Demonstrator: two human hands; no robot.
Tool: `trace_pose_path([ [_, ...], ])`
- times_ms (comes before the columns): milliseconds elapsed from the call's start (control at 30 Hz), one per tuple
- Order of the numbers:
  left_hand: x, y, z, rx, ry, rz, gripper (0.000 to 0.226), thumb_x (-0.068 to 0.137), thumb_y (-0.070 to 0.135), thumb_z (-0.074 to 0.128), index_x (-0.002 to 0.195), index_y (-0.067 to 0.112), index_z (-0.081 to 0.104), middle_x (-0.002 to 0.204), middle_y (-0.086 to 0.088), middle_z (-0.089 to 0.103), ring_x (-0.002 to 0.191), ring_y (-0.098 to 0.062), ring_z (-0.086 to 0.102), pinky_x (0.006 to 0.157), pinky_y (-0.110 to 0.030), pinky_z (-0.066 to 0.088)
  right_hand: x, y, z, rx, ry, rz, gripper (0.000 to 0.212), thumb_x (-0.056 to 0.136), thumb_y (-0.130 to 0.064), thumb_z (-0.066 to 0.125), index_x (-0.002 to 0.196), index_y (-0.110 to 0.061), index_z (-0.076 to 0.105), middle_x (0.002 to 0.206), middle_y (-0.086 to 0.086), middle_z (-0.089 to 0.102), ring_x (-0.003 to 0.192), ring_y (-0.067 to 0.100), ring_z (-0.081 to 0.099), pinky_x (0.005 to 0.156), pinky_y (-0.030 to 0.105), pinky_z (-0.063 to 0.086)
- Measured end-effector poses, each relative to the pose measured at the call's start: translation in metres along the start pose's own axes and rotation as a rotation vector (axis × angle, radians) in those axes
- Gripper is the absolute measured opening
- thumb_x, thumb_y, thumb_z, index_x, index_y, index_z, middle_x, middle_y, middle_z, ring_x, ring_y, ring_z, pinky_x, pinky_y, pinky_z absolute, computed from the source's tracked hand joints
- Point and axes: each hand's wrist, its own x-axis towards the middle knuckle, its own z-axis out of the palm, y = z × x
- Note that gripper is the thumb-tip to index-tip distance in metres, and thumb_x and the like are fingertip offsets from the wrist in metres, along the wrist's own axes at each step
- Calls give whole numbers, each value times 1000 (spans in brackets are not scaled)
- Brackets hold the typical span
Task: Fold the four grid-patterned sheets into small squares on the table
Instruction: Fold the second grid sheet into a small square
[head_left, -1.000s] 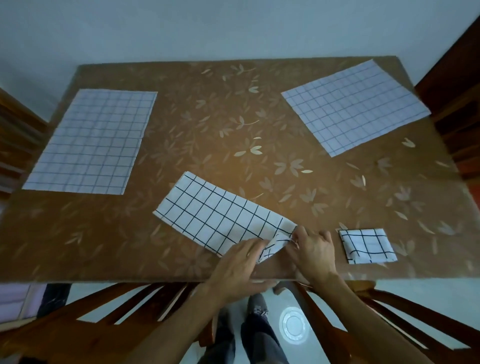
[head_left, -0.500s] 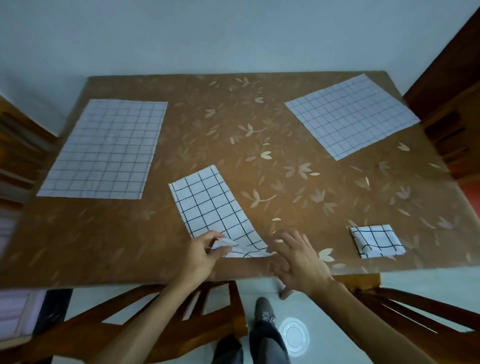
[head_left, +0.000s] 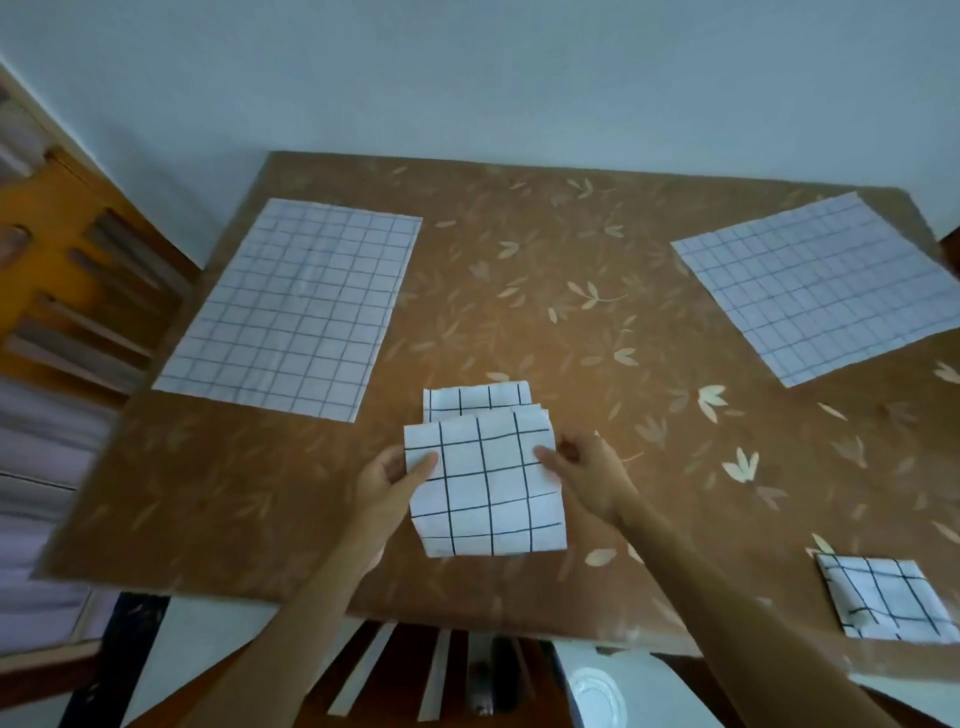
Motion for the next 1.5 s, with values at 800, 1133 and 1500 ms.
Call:
trace_pose_path([
  [800,75,-30,39,1234,215,707,45,97,37,47,133,15,60,146,-13,51,132,-27,46,112,-40,25,86,25,52,-481,358,-292,30,94,-22,61,120,-9,53,110,10,58,91,24,55,76,40,53],
  [1133,93,-64,42,1344,-63,593,57,102,44,35,151,16,38,163,-14,26,151,-31,23,120,-50,21,73,47,89,-750,24,-452,64,88,-20,63,147,-7,41,161,16,27,149,30,25,117,46,34],
  [1500,115,-61,44,1463,-127,645,59,106,45,22,156,15,30,165,-14,20,153,-30,18,115,-61,28,91,44,91,-806,-58,-460,62,100,-26,38,156,-5,19,165,15,8,154,27,3,121,49,22],
])
